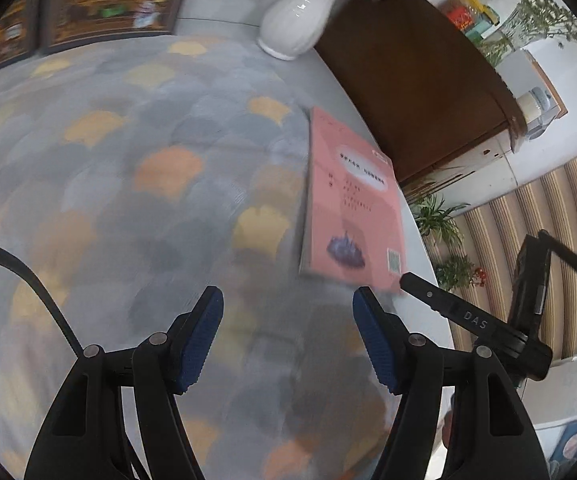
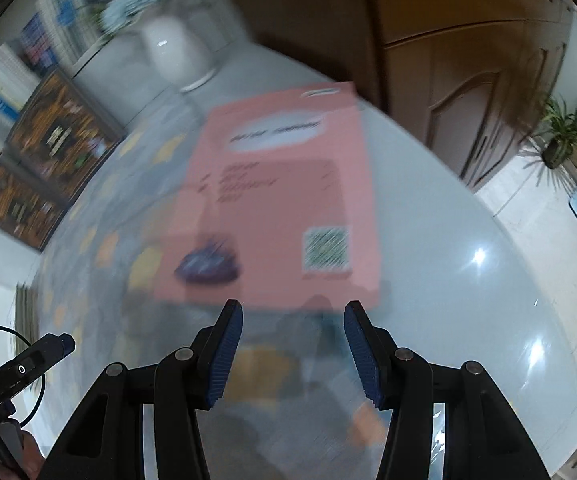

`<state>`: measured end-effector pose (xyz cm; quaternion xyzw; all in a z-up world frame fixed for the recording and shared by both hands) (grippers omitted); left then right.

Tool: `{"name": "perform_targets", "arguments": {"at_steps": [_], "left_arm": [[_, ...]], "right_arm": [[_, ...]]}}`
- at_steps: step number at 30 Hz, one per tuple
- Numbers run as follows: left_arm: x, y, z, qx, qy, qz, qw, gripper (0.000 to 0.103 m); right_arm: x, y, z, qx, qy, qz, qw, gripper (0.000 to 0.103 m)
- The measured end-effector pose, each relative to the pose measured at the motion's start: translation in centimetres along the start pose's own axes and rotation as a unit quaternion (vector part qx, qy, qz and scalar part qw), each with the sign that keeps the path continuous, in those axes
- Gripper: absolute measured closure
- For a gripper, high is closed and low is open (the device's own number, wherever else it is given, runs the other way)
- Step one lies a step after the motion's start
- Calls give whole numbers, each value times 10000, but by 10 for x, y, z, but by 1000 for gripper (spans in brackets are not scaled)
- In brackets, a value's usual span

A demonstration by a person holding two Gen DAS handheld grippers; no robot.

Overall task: Organize books
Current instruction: 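Move both grippers to the pink booklet on the carpet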

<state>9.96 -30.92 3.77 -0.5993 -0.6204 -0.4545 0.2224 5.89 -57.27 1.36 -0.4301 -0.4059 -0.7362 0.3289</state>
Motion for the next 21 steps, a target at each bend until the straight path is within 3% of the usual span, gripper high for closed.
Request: {"name": "perform_targets", "arguments": {"at_steps": [8, 18, 21], "left_arm": [[-50, 30, -13, -8, -64, 165, 9998, 38], [-81, 40, -27, -91, -296, 440, 9986, 38], [-84, 40, -28, -47, -395, 481, 9981, 38]], "right_arm": [[-20, 48, -18, -164, -79, -65, 9998, 52], [-40, 66, -26, -222, -81, -18, 9997, 52], [-43, 69, -23, -179, 105, 42, 9998, 52]]}}
Point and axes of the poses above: each gripper's, at about its wrist camera, not at the fingertips, and x roughly against the way its jaws point, z to its left, y to its top, the point moved 5 cm from there along -x, roughly the way its jaws point, and after that the axes turned 3 degrees about z, right-handed, at the moved point
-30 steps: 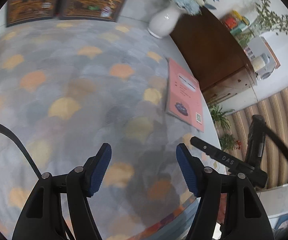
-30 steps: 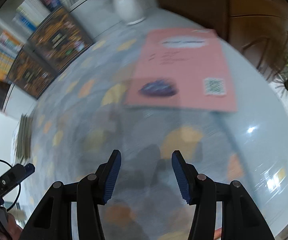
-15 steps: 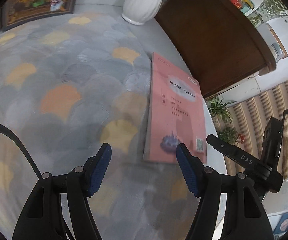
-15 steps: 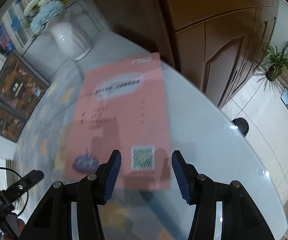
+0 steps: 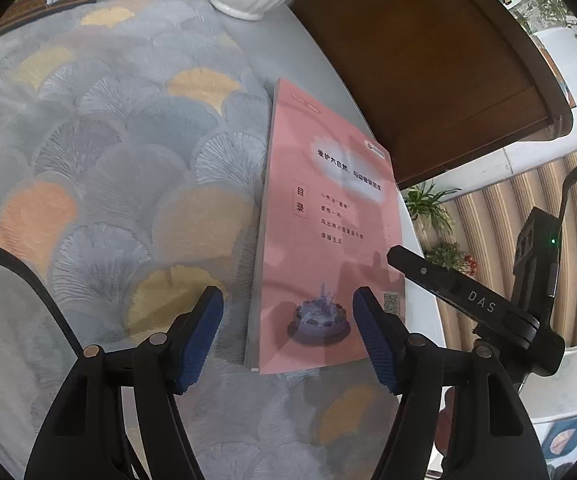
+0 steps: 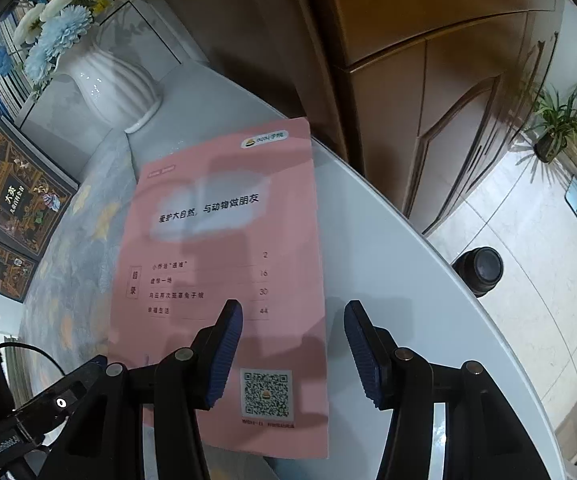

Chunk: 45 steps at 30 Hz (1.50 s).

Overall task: Organize books
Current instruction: 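Move both grippers to the pink booklet on the carpet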

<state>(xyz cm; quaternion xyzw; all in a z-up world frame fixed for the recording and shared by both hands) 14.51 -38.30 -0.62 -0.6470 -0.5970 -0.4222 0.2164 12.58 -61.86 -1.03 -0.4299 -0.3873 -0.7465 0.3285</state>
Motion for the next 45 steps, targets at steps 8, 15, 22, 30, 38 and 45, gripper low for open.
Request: {"name": "perform_targets", "arguments": {"at_steps": [8, 15, 22, 30, 38, 45], "left_arm": [[-2, -3, -3, -124, -7, -42, 9999, 38], [26, -30, 4, -170, 125, -291, 9994, 38], [76, -92, 49, 559, 492, -552, 9957, 38], [111, -176, 94, 1504, 941, -621, 9822, 38], [114, -156, 98, 1420, 1077, -1026, 9786, 38], [96, -153, 99, 1409, 1210, -908, 9784, 38]], "right_arm": [[1, -6, 15, 310, 283, 174, 9990, 49], [15, -27, 48, 856, 417, 241, 9952, 49], [7, -95, 112, 1683, 873, 826, 9784, 48], [-9, -159, 150, 2619, 867, 1230, 9533, 49], [-16, -158, 149, 2651, 801, 830, 9573, 49], [-17, -154, 164, 2536, 1192, 1030, 9544, 47]]}}
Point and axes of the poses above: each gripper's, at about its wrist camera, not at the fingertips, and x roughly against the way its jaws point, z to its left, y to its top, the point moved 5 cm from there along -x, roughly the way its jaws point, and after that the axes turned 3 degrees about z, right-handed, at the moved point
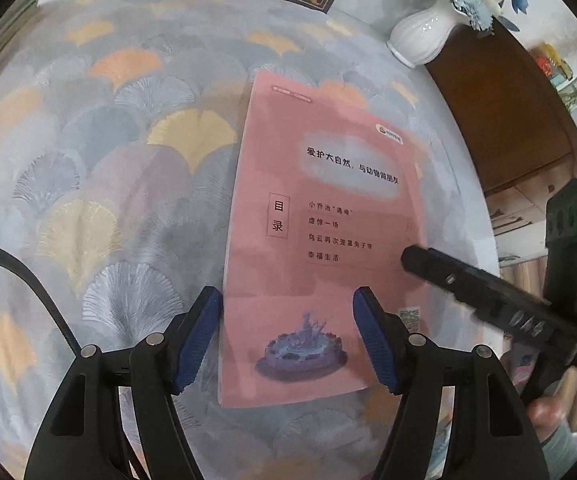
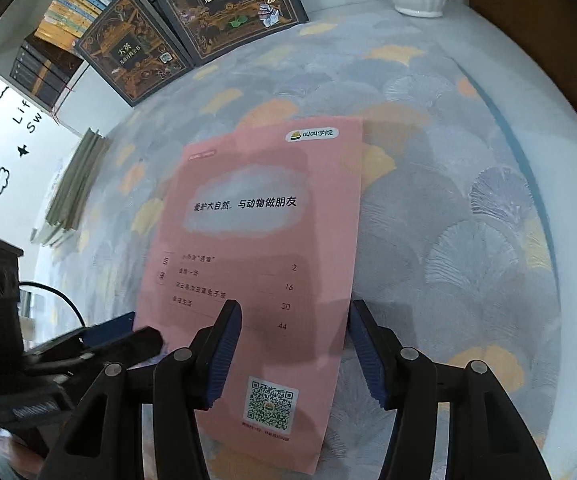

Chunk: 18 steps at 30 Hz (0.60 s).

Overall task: Organize books
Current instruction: 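Move both grippers to the pink booklet on the carpet, then flip the pink-backed book over with the right gripper, cover side up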

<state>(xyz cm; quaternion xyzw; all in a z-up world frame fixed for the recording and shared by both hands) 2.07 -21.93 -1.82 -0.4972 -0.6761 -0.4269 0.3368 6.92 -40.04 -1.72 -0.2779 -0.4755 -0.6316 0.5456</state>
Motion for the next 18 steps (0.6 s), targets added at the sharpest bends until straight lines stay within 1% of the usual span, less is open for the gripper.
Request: {"name": "perform_targets", "arguments": {"at_steps": [3, 4, 7, 8, 10, 11, 12, 13, 14, 16, 18], "left_arm": [[4, -7, 6, 41, -34, -39, 10000, 38], [5, -8, 8, 54, -88, -51, 9999, 38], [7, -10, 13, 81, -184, -92, 9998, 38], [8, -10, 14, 79, -209, -99, 9997, 38], [11, -11, 16, 99, -255, -99, 9996, 38], [15, -13, 19, 160, -321, -98, 9993, 37], [19, -14, 22, 228, -368, -113, 9990, 38], [28, -16, 28, 351, -470, -182, 9981, 38], [36, -18, 34, 429, -493, -254, 9975, 38], [59, -24, 53, 609, -411, -466, 9962, 38], [81, -30, 75, 822, -316, -656, 9939, 38]], "right_arm": [[12, 3, -1, -336, 645, -80, 9973, 47], [21, 6, 3, -365, 916, -170, 9950, 47], [46, 14, 26, -264, 1546, -393, 9869, 47], [50, 15, 34, -197, 1636, -430, 9854, 47], [64, 19, 64, 124, 1826, -508, 9818, 47], [67, 18, 73, 223, 1860, -530, 9809, 47], [70, 19, 91, 406, 1902, -526, 9795, 47], [72, 18, 105, 538, 1916, -571, 9783, 47], [75, 18, 118, 650, 1916, -624, 9773, 47], [78, 17, 143, 829, 2011, -635, 9740, 47], [75, 15, 169, 944, 2220, -501, 9692, 47]]}}
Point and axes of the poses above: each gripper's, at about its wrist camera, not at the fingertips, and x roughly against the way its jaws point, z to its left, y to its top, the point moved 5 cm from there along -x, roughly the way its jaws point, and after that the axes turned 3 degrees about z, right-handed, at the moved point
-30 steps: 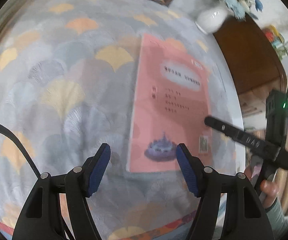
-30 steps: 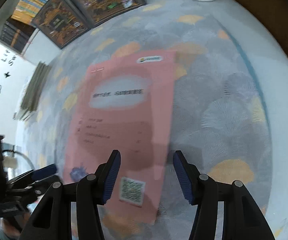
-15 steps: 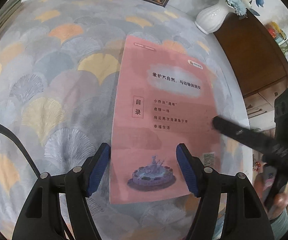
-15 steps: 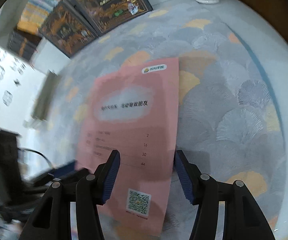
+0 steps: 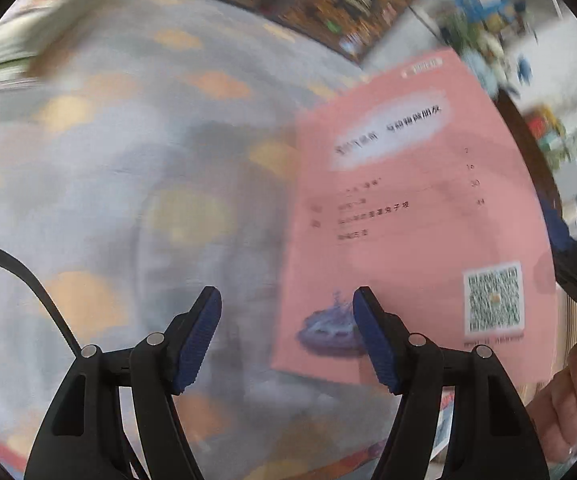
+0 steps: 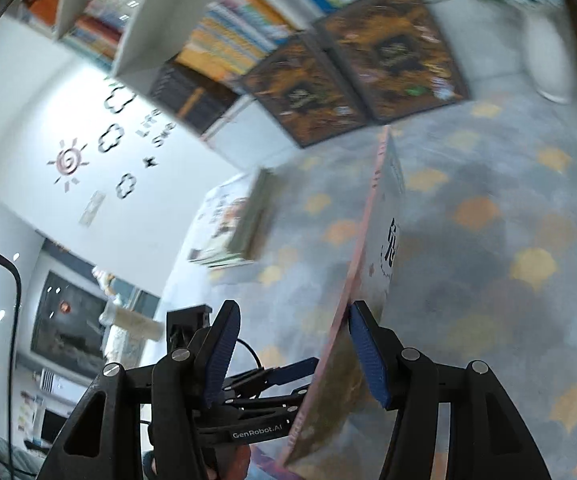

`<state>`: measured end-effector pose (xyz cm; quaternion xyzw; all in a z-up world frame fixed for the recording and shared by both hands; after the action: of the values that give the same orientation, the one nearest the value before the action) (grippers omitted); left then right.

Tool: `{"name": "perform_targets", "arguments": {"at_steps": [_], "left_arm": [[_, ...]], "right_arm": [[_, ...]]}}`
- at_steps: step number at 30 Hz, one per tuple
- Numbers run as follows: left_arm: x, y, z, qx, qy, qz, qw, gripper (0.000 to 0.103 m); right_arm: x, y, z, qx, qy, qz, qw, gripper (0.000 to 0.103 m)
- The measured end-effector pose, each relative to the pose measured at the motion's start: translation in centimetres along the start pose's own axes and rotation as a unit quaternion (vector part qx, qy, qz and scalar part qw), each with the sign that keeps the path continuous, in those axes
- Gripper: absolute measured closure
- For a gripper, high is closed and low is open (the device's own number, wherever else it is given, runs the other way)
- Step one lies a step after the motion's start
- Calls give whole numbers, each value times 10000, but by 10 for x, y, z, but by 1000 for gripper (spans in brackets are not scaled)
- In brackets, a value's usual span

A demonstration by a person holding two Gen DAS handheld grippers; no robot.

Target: Organize books

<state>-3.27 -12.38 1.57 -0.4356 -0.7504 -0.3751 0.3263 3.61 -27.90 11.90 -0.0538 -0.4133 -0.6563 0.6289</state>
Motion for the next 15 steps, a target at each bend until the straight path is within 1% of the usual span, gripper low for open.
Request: {"name": "perform_targets", "arguments": {"at_steps": [1, 3, 4, 5, 6, 7, 9, 10, 12, 13, 15], "left_arm": [[14, 1, 13, 127, 69, -116, 9998, 38], [45, 2, 47, 432, 277, -377, 9980, 38], [59, 2, 64, 576, 419, -500, 9962, 38], [69, 1, 78, 678, 559, -594, 9944, 38], [82, 0, 96, 803, 770, -689, 9914, 38], [92, 0, 115, 926, 993, -732, 9880, 38], [103, -2, 145, 1125, 1233, -711, 9834, 38], [106, -4, 154, 1204, 1240, -673, 9826, 38], [107, -8, 168, 1306, 1137, -555, 9833, 38], [104, -9, 169, 1266, 1064, -467, 9851, 38], [91, -7, 162, 1086, 943, -306, 9891, 38]], "right_arm": [[-5, -3, 8, 29, 89, 57, 9999, 47], [-33, -3, 35, 190, 254, 250, 9992, 43], [-49, -6, 49, 306, 262, 383, 9985, 42], [-56, -9, 55, 355, 250, 470, 9979, 42], [-72, -13, 64, 389, 236, 621, 9970, 42], [-85, -18, 70, 380, 248, 739, 9962, 42], [-97, -27, 72, 317, 198, 862, 9956, 42], [-107, -32, 69, 283, 8, 943, 9951, 42], [-119, -42, 58, 251, -441, 1032, 9934, 41], [-125, -48, 47, 178, -759, 1104, 9908, 41], [-135, -59, 26, -48, -1214, 1242, 9848, 41]]}}
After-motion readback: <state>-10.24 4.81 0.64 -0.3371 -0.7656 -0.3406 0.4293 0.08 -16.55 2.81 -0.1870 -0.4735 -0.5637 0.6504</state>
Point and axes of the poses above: each gripper's, at about its wrist camera, not at the fingertips, and x roughly against the way its jaws point, z to its left, y to its top, the point moved 5 cm from there along -x, roughly the way its jaws point, and after that the axes turned 3 degrees about z, right-handed, at the moved point
